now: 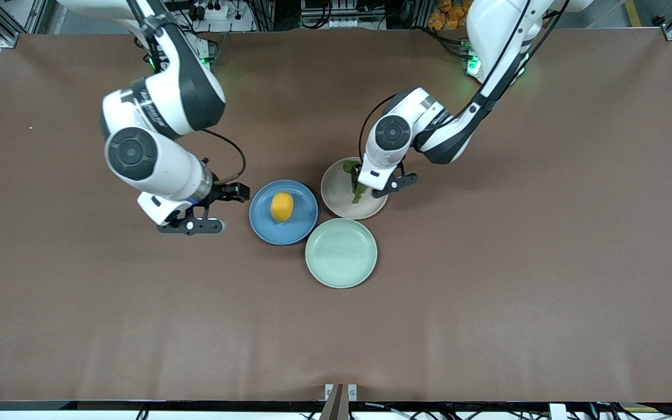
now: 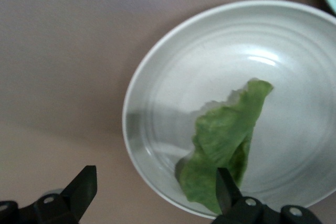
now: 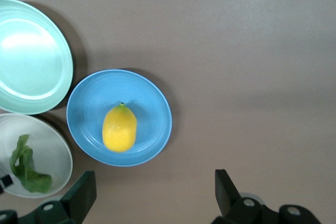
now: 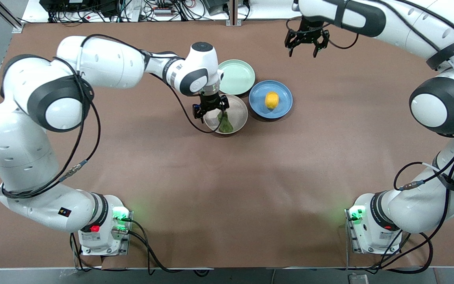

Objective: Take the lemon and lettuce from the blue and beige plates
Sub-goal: 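Grasp the lettuce with the left gripper while the right gripper grasps the lemon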

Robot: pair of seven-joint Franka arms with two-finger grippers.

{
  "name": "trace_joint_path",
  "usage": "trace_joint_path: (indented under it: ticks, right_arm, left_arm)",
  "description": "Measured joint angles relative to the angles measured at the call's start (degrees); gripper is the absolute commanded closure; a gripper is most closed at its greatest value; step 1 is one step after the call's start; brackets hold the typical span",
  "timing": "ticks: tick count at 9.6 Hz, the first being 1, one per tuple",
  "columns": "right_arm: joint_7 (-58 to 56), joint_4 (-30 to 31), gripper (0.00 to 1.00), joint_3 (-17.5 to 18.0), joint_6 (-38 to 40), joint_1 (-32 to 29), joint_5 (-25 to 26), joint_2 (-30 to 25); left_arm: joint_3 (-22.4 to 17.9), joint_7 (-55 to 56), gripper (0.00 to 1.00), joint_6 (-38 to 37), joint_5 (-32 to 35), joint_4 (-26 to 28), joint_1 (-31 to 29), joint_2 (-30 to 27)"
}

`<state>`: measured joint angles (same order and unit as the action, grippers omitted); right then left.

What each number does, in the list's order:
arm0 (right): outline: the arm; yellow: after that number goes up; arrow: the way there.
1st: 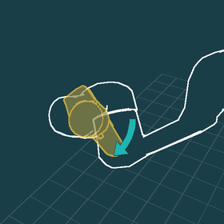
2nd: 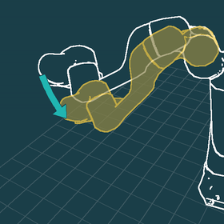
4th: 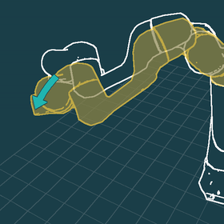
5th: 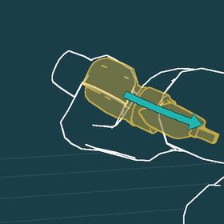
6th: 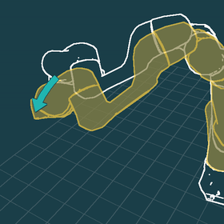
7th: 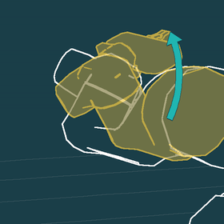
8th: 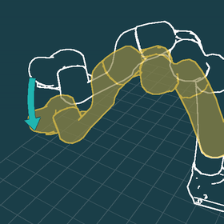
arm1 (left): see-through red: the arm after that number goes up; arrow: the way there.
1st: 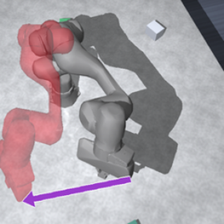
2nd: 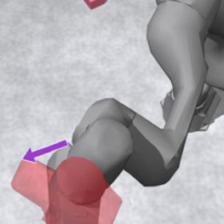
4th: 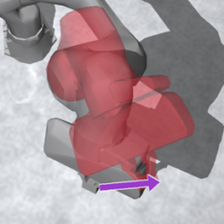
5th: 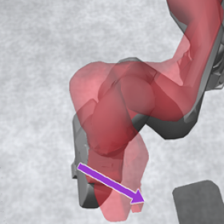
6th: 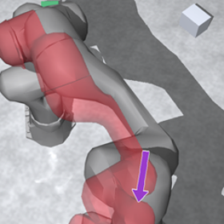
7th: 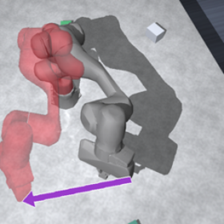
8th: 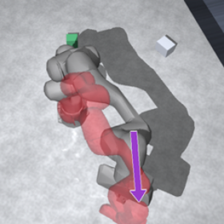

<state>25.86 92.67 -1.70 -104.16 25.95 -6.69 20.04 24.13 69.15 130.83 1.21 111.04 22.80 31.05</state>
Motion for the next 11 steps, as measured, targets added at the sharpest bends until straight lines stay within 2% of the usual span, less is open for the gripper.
trace_joint_path:
  ticks: [3,7,10,11]
  right_arm:
    - [6.7,5.8,0.00,0.0,-10.1,3.5,-0.1,0.6]
    - [12.4,14.5,0.00,0.0,-25.7,7.6,-0.1,4.0]
    - [13.8,17.6,0.00,0.0,-28.5,8.0,-0.1,4.5]
    - [15.1,18.1,0.00,0.0,-28.9,8.3,-0.1,4.6]
  left_arm:
    - [-0.3,1.3,0.00,0.2,0.0,-2.2,0.9,1.6]
    - [-1.3,2.7,0.00,1.9,0.0,-2.9,2.7,3.4]
    - [-4.4,4.1,0.00,2.0,0.0,-5.4,6.1,5.2]
    - [-5.1,4.5,0.33,2.0,0.0,-6.2,7.1,6.0]
